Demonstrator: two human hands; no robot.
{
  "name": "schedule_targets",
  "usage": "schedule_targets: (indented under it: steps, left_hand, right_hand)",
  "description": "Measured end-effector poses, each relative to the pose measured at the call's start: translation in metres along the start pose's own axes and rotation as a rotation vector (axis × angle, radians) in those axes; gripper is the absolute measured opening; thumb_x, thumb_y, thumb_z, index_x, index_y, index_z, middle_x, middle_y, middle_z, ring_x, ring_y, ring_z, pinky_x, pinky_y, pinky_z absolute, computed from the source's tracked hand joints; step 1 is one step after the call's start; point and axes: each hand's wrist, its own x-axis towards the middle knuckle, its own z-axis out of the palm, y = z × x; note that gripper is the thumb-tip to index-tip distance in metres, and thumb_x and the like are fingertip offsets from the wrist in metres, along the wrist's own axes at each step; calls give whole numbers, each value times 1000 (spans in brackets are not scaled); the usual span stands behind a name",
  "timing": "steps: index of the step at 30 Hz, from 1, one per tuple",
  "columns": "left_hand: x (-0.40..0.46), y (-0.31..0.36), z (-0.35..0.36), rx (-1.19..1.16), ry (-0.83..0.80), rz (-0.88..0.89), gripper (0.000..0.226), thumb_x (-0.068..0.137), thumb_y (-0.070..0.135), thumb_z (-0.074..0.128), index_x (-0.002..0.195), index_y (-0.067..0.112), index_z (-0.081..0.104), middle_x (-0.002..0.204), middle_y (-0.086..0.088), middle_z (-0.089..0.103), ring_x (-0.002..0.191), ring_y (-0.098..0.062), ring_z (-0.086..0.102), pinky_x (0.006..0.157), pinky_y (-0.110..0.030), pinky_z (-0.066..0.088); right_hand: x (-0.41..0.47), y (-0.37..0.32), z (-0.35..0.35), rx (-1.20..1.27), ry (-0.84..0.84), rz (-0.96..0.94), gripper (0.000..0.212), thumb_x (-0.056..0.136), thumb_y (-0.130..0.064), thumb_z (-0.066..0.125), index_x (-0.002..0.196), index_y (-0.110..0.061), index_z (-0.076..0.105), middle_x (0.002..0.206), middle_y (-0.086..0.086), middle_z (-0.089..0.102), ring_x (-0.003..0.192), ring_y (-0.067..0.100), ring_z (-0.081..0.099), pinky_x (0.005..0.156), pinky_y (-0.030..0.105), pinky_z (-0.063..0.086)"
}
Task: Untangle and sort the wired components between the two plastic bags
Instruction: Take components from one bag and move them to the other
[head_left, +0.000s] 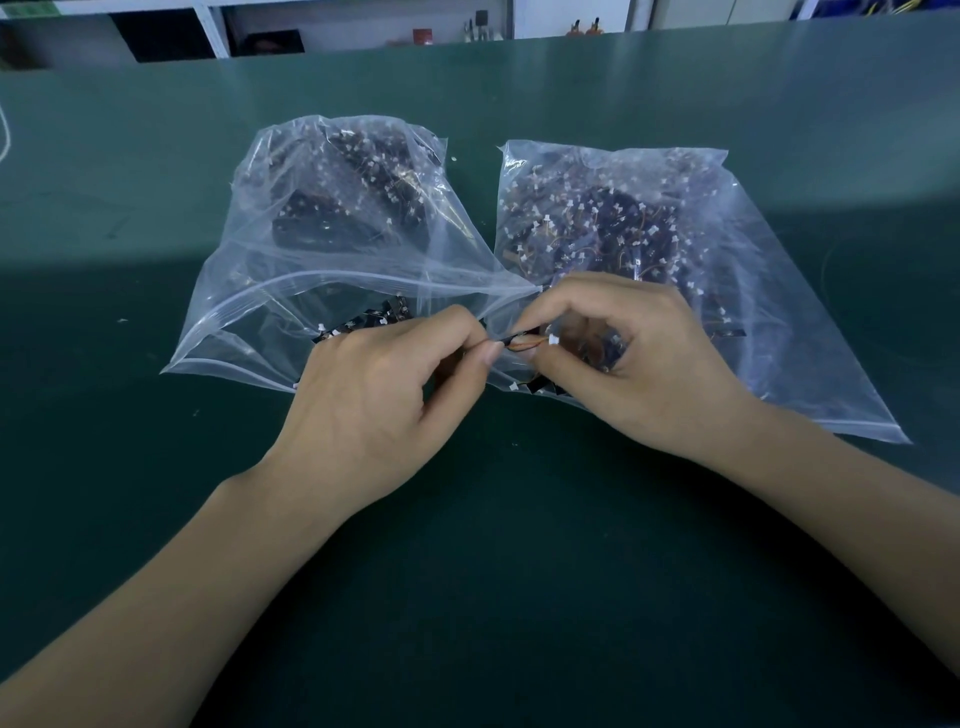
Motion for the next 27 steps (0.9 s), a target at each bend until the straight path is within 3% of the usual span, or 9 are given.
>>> schedule_targets:
  steps: [15,20,27]
  left_hand:
    - [0,-2,0,-10,-9,15,25,108,33,55,91,19,68,59,18,38,53,-8,42,51,-31,39]
    - [1,-3,0,-1,-10,31,25,108,31,56,89,18,66,59,18,34,55,-14,40,51,-29,34]
    - [-1,-4,2,-20,-34,13,24,106,37,55,91,23,67,63,15,44,60,-12,48,54,-32,43]
  right_hand:
    - [1,0,0,2,11,16,11,95,-4,77,98,-14,77,86,-9,70,66,21,60,57,39,48]
    - [0,1,0,6,-4,1,9,95,-5,77,98,-13,77,84,-14,68,65,21,59,57,36,48]
    - [0,2,1,3,-10,19,12,95,-2,77,99,-14,77,82,-17,67,62,20,58,56,29,46]
